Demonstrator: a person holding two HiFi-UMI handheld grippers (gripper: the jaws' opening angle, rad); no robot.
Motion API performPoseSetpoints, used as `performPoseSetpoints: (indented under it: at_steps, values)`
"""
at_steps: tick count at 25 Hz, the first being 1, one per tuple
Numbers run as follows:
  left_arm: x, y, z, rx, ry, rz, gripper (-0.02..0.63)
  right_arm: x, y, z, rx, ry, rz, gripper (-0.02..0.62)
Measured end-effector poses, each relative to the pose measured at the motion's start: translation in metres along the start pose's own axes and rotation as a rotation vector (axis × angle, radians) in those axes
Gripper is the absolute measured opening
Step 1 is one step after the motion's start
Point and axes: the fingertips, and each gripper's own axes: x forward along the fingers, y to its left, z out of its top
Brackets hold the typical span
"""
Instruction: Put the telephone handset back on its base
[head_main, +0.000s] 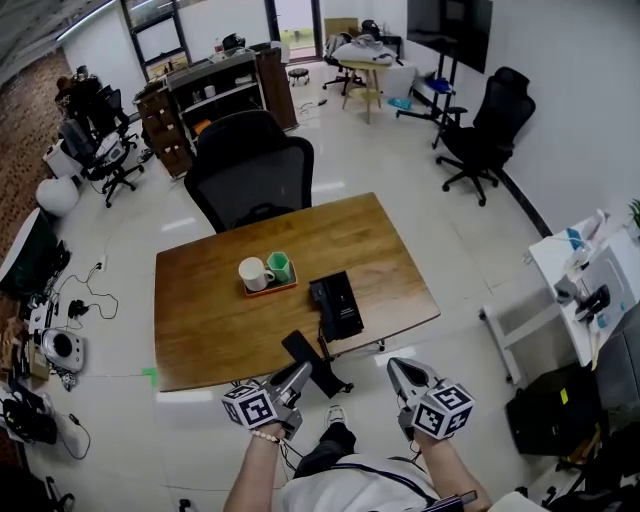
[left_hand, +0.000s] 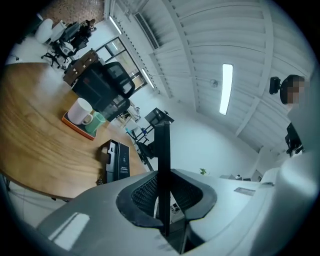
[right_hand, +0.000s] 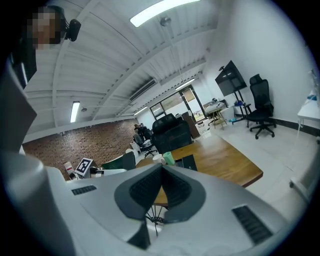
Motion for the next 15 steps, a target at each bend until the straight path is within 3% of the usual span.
performPoseSetpoints:
  at_steps: [15]
  values:
    - [0.056, 0.069, 0.028, -0.078, 0.098, -0.033, 0.068, 0.072, -0.027, 0.028, 0.006, 0.001, -0.045, 0.000]
